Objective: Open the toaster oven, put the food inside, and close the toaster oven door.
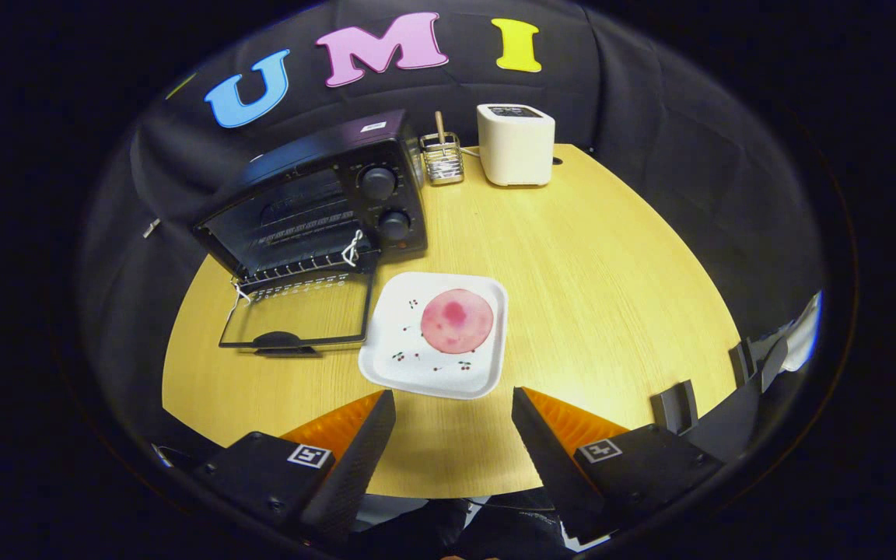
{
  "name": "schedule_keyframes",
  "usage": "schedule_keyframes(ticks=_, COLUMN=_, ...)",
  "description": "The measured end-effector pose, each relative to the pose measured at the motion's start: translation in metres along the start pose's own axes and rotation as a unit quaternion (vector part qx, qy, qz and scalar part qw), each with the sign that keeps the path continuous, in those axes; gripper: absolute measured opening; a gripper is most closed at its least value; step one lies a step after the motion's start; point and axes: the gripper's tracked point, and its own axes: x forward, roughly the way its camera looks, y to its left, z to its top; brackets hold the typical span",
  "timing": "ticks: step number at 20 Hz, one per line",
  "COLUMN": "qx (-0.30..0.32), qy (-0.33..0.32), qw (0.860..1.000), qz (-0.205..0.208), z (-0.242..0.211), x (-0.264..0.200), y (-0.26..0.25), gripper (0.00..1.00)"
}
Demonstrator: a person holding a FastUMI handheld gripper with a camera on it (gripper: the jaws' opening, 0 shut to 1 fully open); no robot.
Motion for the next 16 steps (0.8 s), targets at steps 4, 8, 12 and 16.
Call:
schedule_keyframes(ticks=4, qx=-0.002, qy=0.024, qw=0.999, qz=0.026, z=0.009, x=0.02, y=-0.005, gripper=0.99)
schedule_keyframes(ticks=8, qx=-0.01, qy=0.051, qw=0.998, qz=0.039, z=0.01, x=0.051, y=-0.02, gripper=0.99)
schedule_keyframes(ticks=12, qx=0.01, qy=0.08, qw=0.995, qz=0.063, z=0.011, x=0.081, y=-0.024, gripper=0.99)
schedule_keyframes(ticks=16, qx=0.024, qy=0.104, qw=0.991, qz=0.076, z=0.007, x=0.103, y=-0.024, gripper=0.97)
